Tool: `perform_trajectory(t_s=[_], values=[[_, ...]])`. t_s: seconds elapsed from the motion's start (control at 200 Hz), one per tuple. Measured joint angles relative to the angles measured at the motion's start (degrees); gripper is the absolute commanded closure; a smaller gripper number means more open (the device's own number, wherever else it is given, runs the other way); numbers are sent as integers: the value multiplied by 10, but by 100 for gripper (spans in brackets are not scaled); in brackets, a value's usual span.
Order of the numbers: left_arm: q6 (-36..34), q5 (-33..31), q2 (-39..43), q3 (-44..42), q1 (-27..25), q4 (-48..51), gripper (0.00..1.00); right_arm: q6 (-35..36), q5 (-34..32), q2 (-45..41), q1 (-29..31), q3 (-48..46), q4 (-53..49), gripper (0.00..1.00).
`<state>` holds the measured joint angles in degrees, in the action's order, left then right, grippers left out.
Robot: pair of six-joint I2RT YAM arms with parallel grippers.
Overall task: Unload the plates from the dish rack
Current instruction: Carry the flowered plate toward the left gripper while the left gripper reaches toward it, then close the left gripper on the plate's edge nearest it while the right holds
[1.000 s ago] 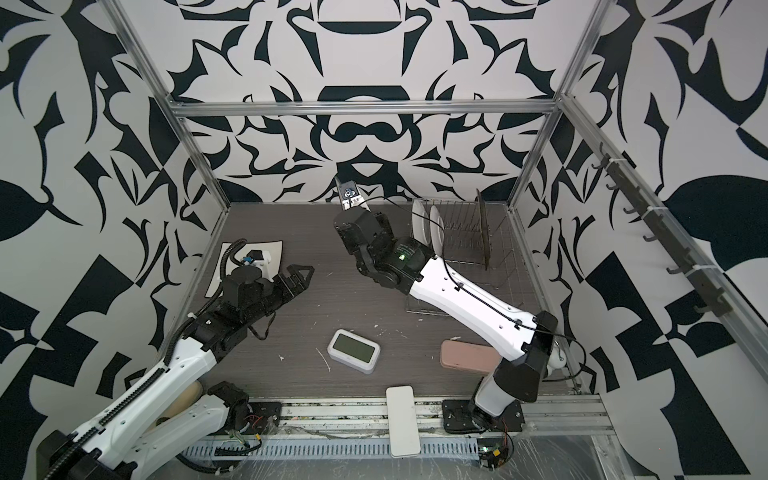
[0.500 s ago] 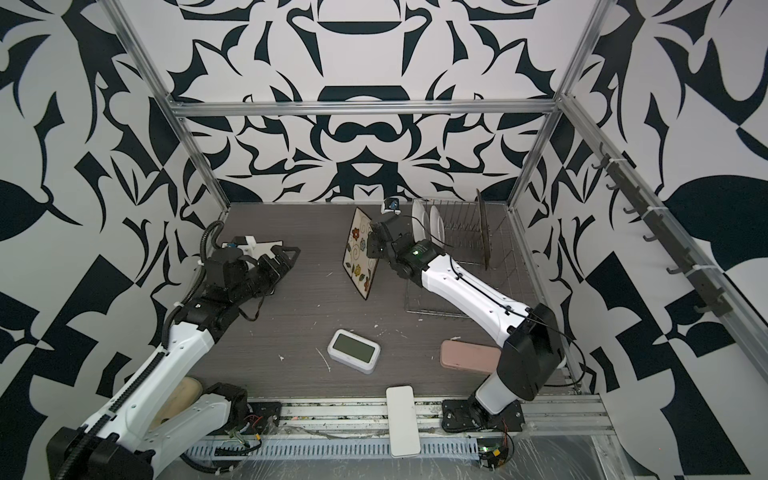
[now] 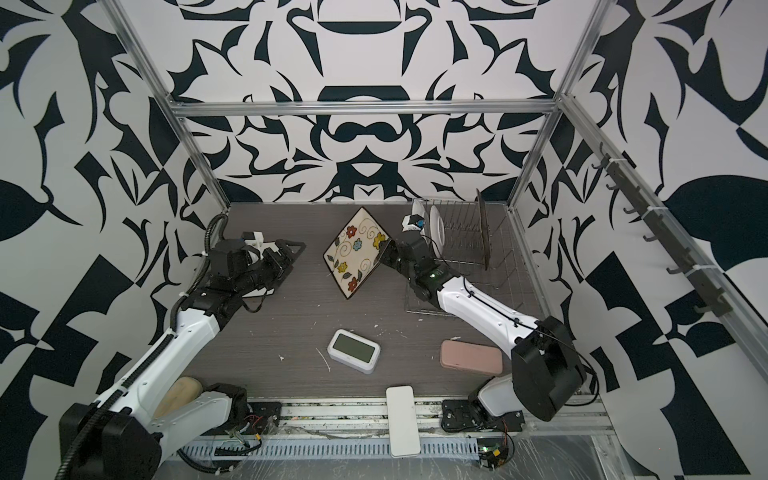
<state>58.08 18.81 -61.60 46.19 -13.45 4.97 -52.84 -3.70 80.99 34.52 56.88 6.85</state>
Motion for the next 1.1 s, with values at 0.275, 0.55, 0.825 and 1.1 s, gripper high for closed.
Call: perform_trajectory(t_s=[0.275, 0.55, 0.825, 1.1], values=[[0, 17, -1, 1, 0, -28, 0, -49, 16, -31, -2, -39, 48, 100], [-1, 18, -1, 1, 0, -45, 3, -93, 24, -64, -3, -48, 107, 100], [8, 21, -2, 1, 0, -67, 8, -160, 46, -46, -4, -60, 185, 100], [30, 42, -18, 1, 0, -108, 21, -238, 73, -9, -4, -82, 277, 100]])
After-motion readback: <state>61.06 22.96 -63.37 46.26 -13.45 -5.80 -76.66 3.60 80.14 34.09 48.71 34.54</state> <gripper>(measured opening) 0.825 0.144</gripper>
